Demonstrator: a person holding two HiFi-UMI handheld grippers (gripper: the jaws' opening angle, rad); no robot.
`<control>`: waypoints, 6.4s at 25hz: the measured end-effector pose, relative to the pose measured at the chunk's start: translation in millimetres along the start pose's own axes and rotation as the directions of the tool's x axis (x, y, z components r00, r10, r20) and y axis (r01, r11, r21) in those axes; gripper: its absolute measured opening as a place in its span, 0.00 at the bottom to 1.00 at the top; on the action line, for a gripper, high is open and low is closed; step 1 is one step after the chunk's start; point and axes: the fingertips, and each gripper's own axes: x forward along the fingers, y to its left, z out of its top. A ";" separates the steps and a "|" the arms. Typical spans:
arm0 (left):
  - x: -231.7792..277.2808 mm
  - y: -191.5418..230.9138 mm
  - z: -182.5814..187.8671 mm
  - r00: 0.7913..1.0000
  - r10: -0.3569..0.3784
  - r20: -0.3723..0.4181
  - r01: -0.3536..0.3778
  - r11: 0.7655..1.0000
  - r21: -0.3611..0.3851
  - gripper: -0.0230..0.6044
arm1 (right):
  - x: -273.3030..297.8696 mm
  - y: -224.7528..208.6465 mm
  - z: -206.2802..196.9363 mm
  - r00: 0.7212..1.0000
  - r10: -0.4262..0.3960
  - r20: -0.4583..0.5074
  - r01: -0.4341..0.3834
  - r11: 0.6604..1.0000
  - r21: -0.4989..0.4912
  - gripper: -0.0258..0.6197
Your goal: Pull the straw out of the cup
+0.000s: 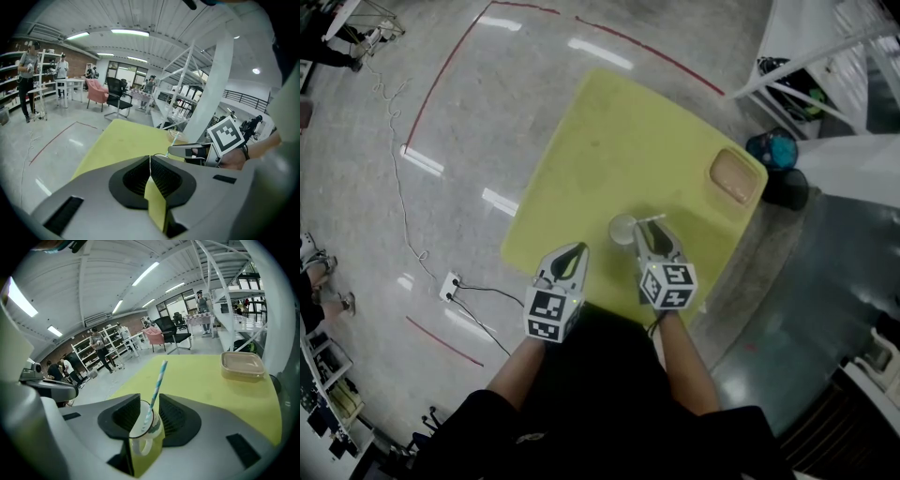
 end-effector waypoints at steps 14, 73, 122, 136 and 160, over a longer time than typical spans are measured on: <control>-4.4 13.1 0.5 1.000 0.024 0.010 -0.023 1.000 -0.016 0.11 | 9.9 -1.7 6.7 1.000 -0.014 0.010 0.014 1.000 0.008 0.20; -54.6 -6.7 -3.3 0.989 0.087 0.119 -0.085 0.996 -0.021 0.11 | -56.9 67.5 42.8 0.983 0.092 0.160 -0.038 0.950 -0.310 0.10; -139.9 -131.6 41.4 0.923 0.134 0.361 -0.188 0.975 0.119 0.11 | -240.2 92.8 64.9 0.854 0.219 0.472 -0.053 0.939 -0.339 0.10; -159.6 -129.0 68.7 0.904 0.044 0.425 -0.131 0.975 0.178 0.11 | -257.0 112.6 77.4 0.844 0.150 0.515 0.026 0.947 -0.319 0.10; -192.5 -124.3 93.5 0.867 -0.041 0.497 -0.082 0.971 0.223 0.11 | -280.7 150.8 89.4 0.822 0.103 0.560 0.118 0.931 -0.345 0.09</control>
